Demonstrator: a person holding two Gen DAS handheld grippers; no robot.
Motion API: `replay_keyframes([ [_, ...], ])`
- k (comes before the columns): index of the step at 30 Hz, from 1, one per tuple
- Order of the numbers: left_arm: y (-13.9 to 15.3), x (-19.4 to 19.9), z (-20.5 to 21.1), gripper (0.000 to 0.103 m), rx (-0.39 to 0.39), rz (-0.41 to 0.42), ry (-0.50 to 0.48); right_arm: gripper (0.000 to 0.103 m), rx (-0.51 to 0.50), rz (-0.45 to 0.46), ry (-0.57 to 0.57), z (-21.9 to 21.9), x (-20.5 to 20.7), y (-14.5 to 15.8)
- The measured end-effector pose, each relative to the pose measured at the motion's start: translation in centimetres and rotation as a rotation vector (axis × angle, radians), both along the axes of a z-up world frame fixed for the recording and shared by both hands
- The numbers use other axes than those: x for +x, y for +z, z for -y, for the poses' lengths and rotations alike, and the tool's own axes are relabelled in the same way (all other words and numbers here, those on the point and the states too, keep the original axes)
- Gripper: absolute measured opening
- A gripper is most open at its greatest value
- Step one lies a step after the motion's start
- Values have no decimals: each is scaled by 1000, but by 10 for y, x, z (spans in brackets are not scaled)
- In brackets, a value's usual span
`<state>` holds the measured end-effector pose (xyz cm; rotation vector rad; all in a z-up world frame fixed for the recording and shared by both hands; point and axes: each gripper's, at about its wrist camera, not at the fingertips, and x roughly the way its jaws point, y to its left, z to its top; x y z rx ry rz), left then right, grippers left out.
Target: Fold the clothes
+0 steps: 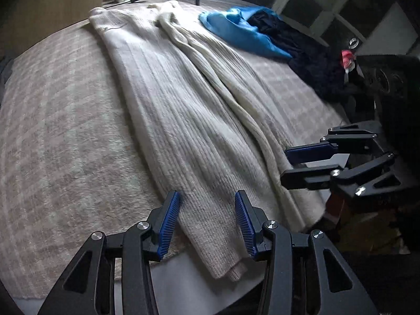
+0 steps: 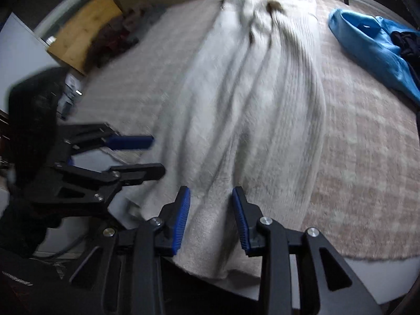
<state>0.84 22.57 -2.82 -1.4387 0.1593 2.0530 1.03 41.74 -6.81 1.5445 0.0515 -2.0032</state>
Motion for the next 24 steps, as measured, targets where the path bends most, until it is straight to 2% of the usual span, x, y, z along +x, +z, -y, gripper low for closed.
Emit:
replay_keyframes([
  [4, 1, 1, -3, 42, -21, -38, -6, 33, 15, -19, -1, 6, -4, 10],
  [8, 10, 13, 2, 42, 8, -51, 19, 33, -24, -96, -15, 6, -36, 44],
  [12, 16, 37, -10, 42, 14, -91, -8, 33, -28, -156, -23, 19, -107, 59],
  [16, 4, 50, -30, 43, -96, -128, -28, 33, -23, -176, 13, 42, -174, 65],
  [18, 3, 54, -27, 44, -105, -146, -13, 33, -10, -178, 44, 60, -206, 63],
  [20, 2, 55, -27, 43, -93, -139, 12, 35, 34, -171, 90, 78, -235, 57],
  [22, 2, 56, -26, 43, -90, -140, 32, 46, 104, -179, 126, 92, -260, 49],
  [24, 3, 57, -26, 43, -94, -138, 59, 47, 159, -179, 160, 99, -278, 38],
])
